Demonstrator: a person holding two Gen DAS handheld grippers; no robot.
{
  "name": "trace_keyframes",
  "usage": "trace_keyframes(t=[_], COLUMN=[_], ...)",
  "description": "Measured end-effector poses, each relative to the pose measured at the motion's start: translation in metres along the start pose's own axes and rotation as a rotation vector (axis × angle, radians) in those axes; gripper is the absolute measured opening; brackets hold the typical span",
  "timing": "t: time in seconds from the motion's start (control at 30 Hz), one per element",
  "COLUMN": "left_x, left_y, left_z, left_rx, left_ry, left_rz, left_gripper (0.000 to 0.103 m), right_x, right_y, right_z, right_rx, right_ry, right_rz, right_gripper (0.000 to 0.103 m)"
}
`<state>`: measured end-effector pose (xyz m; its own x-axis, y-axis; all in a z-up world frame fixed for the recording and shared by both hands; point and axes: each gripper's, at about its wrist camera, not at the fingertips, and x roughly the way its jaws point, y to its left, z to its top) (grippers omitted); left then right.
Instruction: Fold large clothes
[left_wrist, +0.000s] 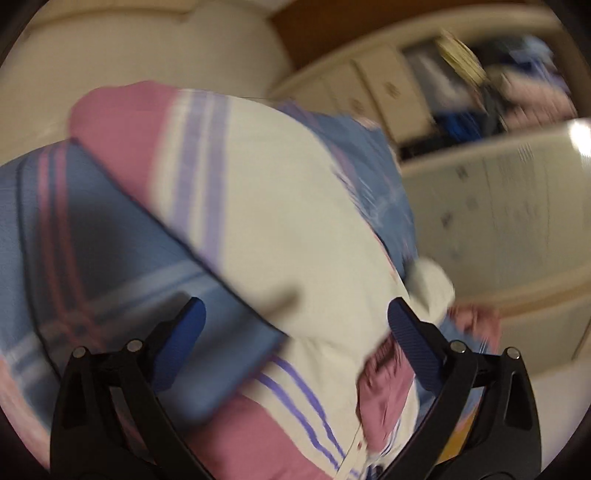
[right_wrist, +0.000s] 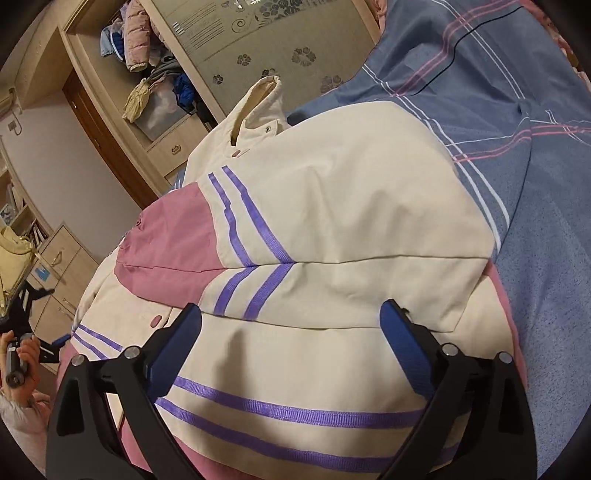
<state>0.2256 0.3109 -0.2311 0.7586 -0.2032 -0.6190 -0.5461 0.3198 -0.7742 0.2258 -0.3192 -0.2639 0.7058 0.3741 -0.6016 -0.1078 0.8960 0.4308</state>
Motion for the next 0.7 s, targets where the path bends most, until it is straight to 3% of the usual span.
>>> trace_keyframes(t=[0.03, 0.1, 0.23, 0.3, 0.33, 0.37, 0.43, 0.47, 0.6, 0.7], left_x=[0.002, 0.003, 0.002, 0.007, 0.009, 0.016, 0.010, 0.003, -0.033, -0.058], left_y=[0.019, 0.043, 0.066, 0.067, 0.069, 0.069, 0.079, 0.075, -0.001, -0.088], left_z=[0.014, 0.035, 0.067, 0.076, 0.080, 0.079, 0.078, 0.076, 0.050, 0.007], left_rx=[-0.065, -0.140, -0.226, -0.237, -0.227, -0.223, -0.294, -0.291, -0.029, 0.264], left_ry=[-0.001, -0.007, -0.098, -0.112, -0.113, -0.099, -0.160, -0.179, -0.269, -0.272], left_rz=[0.013, -0.029, -0.088, -0.091, -0.093, -0.112, -0.291, -0.304, -0.350, -0.441], left_gripper=[0.100, 0.100, 0.098, 0.076, 0.026, 0.009, 0.007, 0.007, 0.007, 0.010], right_x=[0.000, -0.001, -0.001, -0.001, -0.001, -0.001, -0.002, -0.002, 0.000, 0.000], right_y=[0.000, -0.002, -0.003, -0.003, -0.003, -0.004, -0.005, -0.006, -0.005, -0.005], right_z=[-0.001, -0.002, -0.003, -0.003, -0.003, -0.004, -0.004, -0.004, -0.004, -0.005], right_rx=[0.000, 0.001, 0.001, 0.000, 0.001, 0.003, 0.008, 0.010, 0.004, 0.004], right_ry=[-0.002, -0.008, -0.014, -0.015, -0.017, -0.019, -0.022, -0.023, -0.021, -0.021], right_rz=[0.001, 0.005, 0.008, 0.008, 0.010, 0.014, 0.022, 0.024, 0.015, 0.015], right_gripper=[0.098, 0.098, 0.098, 0.098, 0.098, 0.098, 0.098, 0.098, 0.098, 0.098])
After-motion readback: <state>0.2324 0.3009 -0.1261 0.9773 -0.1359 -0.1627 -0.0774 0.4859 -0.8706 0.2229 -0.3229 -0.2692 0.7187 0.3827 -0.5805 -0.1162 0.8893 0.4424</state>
